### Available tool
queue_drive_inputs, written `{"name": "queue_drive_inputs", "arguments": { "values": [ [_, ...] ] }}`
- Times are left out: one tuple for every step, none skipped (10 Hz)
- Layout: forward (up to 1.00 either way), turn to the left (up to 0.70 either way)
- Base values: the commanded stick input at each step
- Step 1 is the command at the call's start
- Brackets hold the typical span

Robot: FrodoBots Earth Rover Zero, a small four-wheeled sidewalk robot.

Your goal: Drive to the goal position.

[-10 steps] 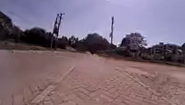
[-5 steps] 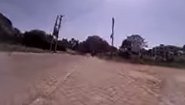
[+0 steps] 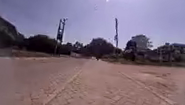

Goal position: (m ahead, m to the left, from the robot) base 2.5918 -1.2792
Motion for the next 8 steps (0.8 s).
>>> {"name": "queue_drive_inputs", "arguments": {
  "values": [
    [0.85, 0.00],
    [0.85, 0.00],
    [0.85, 0.00],
    [0.85, 0.00],
    [0.85, 0.00],
    [0.85, 0.00],
    [0.85, 0.00],
    [0.85, 0.00]
  ]
}}
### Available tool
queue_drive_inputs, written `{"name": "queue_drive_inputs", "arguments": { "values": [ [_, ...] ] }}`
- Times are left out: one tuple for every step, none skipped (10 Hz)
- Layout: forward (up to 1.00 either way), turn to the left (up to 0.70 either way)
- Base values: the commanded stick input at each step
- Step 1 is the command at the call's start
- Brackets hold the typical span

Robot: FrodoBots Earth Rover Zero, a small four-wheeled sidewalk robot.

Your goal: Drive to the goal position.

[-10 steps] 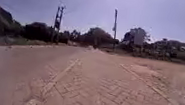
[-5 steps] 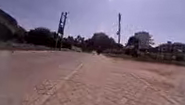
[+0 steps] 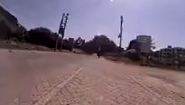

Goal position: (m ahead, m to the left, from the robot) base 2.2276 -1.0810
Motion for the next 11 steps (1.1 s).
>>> {"name": "queue_drive_inputs", "arguments": {
  "values": [
    [0.85, 0.00],
    [0.85, 0.00],
    [0.85, 0.00],
    [0.85, 0.00],
    [0.85, 0.00],
    [0.85, 0.00],
    [0.85, 0.00],
    [0.85, 0.00],
    [0.85, 0.00],
    [0.85, 0.00],
    [0.85, 0.00]
  ]
}}
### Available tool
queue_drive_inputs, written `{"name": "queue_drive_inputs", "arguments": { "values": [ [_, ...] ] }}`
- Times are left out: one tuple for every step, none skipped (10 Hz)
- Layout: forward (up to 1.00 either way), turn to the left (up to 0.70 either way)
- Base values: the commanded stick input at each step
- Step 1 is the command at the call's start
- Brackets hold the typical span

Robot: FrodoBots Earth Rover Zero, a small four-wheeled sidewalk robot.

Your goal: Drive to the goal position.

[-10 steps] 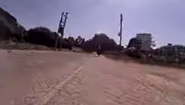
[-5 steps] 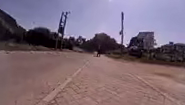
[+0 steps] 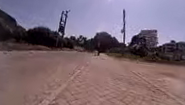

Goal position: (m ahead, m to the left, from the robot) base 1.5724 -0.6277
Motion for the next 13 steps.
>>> {"name": "queue_drive_inputs", "arguments": {
  "values": [
    [0.85, 0.00],
    [0.85, -0.01],
    [0.85, -0.04],
    [0.85, -0.06],
    [0.85, -0.09],
    [0.85, -0.11],
    [0.85, -0.13],
    [0.85, -0.16],
    [0.85, -0.18],
    [0.85, -0.20],
    [0.85, -0.23],
    [0.85, -0.25],
    [0.85, -0.27]
  ]
}}
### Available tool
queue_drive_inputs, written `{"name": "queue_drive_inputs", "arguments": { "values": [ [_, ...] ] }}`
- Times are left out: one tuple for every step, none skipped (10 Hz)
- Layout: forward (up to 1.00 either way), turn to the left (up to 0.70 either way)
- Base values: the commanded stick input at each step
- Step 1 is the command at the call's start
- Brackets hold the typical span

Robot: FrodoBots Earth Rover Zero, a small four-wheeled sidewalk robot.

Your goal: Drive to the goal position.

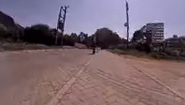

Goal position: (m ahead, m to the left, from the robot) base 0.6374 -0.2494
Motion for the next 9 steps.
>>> {"name": "queue_drive_inputs", "arguments": {
  "values": [
    [0.85, -0.30],
    [0.85, -0.32],
    [0.85, -0.30],
    [0.85, -0.14],
    [0.85, -0.01],
    [0.85, -0.08],
    [0.85, -0.16],
    [0.85, -0.23],
    [0.85, -0.31]
  ]
}}
